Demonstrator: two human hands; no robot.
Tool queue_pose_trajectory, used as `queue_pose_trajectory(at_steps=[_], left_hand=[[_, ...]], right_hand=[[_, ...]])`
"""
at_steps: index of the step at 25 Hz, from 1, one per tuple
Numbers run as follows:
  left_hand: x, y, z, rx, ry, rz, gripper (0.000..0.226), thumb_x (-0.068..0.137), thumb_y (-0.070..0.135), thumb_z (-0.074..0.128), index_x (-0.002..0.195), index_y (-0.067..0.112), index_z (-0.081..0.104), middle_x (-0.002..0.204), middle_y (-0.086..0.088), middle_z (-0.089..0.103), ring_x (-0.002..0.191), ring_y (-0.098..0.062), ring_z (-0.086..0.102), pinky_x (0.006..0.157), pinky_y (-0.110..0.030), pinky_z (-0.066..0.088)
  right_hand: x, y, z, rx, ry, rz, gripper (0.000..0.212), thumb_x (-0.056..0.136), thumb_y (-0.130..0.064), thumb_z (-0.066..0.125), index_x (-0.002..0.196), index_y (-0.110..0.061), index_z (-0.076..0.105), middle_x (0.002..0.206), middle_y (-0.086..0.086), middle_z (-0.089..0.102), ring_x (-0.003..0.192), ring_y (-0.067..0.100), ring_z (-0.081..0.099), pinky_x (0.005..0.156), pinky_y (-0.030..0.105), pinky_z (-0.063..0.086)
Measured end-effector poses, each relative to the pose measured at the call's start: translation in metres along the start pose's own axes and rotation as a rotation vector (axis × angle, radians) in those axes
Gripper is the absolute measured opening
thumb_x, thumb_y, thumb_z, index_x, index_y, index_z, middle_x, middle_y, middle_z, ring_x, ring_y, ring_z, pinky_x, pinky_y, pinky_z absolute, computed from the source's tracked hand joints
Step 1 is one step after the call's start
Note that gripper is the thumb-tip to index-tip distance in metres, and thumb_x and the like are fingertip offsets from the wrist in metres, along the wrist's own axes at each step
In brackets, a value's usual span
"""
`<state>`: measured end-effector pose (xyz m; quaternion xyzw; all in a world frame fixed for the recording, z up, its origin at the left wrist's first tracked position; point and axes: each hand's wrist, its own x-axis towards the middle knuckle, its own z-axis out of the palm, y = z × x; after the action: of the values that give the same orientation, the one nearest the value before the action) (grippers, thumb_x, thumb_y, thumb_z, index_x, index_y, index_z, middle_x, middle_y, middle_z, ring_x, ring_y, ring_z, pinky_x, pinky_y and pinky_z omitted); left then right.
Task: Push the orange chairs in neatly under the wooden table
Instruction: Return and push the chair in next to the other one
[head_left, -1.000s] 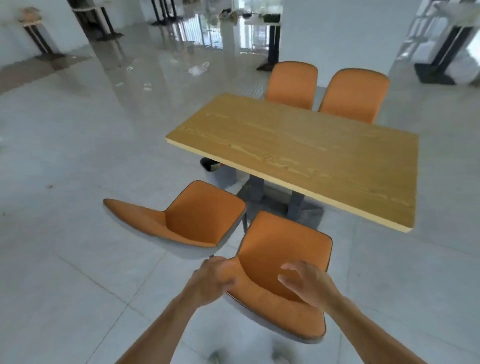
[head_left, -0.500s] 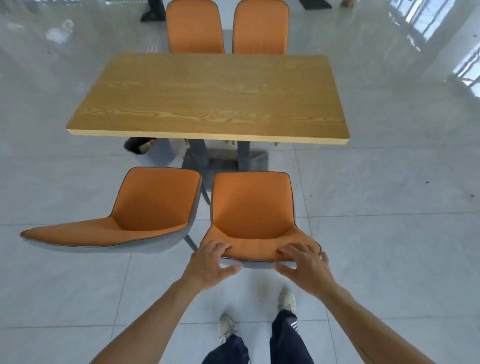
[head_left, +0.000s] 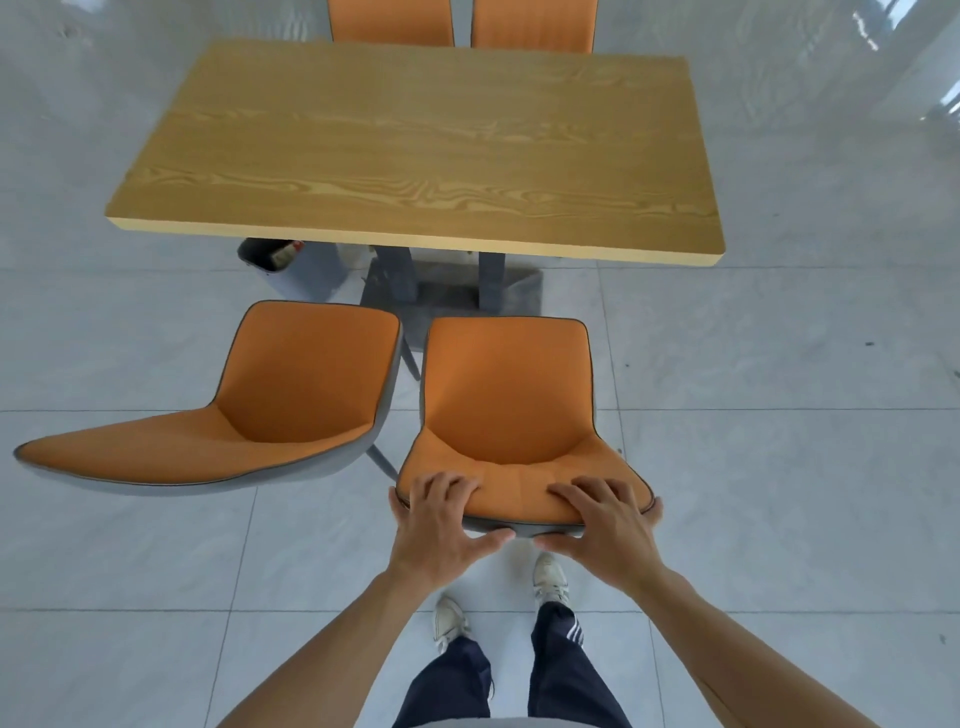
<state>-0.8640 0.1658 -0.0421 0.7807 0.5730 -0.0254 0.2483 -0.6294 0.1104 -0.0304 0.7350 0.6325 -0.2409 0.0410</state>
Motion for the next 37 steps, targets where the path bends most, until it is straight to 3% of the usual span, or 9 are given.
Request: queue_pose_trajectory(at_steps=[12, 37], left_hand=[[0.019, -0.003, -0.002, 0.015, 0.073, 0.020, 0.075, 0.067, 0.089, 0.042, 0.121, 0.037, 0.054, 0.122, 0.014, 0.048, 0.121, -0.017, 0.038, 0.104, -0.063, 0.027], [0.093, -0.012, -0.032, -0.023, 0.115, 0.034, 0.069, 0.066, 0.085, 0.048, 0.116, 0.038, 0.054, 0.119, 0.015, 0.048, 0.121, -0.016, 0.035, 0.104, -0.066, 0.027]], right_hand=[[0.018, -0.002, -0.007, 0.053, 0.071, -0.025, 0.082, 0.061, -0.094, 0.035, 0.128, -0.049, 0.054, 0.136, -0.017, 0.051, 0.128, 0.021, 0.039, 0.100, 0.071, 0.020], [0.094, -0.008, -0.038, 0.027, 0.064, -0.045, 0.080, 0.066, -0.093, 0.036, 0.130, -0.048, 0.050, 0.138, -0.017, 0.048, 0.128, 0.023, 0.037, 0.100, 0.073, 0.020]])
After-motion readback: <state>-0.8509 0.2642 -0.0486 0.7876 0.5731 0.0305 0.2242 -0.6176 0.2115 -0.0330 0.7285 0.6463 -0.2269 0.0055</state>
